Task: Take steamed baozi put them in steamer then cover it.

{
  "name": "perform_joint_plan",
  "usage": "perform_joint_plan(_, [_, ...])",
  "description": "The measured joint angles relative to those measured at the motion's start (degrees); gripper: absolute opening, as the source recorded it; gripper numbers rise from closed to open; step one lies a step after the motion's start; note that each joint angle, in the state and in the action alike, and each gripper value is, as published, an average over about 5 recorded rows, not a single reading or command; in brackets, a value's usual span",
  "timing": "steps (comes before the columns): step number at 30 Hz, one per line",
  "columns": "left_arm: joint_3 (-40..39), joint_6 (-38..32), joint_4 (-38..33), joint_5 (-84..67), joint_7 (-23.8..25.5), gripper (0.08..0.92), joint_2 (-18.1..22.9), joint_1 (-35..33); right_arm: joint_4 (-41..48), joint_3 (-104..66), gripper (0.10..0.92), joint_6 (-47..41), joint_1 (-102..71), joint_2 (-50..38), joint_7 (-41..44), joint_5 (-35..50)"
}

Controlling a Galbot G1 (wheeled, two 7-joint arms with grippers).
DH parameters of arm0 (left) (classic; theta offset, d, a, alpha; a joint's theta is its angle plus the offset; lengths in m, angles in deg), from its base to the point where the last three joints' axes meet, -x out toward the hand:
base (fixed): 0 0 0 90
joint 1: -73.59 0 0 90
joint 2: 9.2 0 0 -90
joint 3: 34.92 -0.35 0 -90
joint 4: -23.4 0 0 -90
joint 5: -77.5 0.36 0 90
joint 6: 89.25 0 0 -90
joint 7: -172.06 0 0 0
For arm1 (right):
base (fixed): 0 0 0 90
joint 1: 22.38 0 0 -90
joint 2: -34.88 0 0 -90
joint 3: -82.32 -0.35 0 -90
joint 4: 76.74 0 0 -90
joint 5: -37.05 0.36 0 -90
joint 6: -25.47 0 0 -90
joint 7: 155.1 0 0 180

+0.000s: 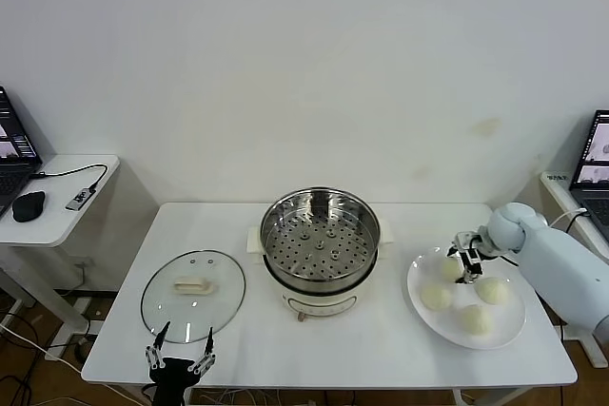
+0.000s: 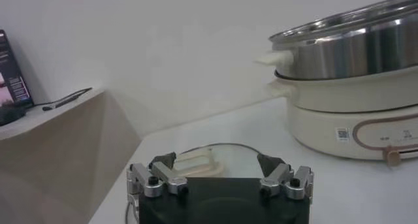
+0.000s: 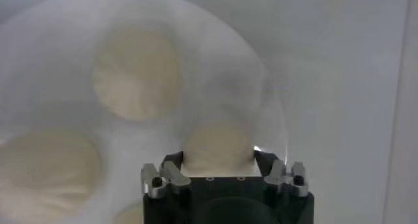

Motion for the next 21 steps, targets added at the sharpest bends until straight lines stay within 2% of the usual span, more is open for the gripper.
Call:
perform_joint_plan(11, [0.1,0.0,-0.2,0.1,0.0,0.823,0.0,-0.1,-3.2,2.4,0.558,-0.7,2.2,-2.7,1.1,2.4])
perform_joint_plan(21, [-0.3,0.2,-0.1,-1.2,0.1,0.823,-0.7,0.3,-12.1,9.8,0.56,-2.5,11.2,-9.5,1.5,10.6])
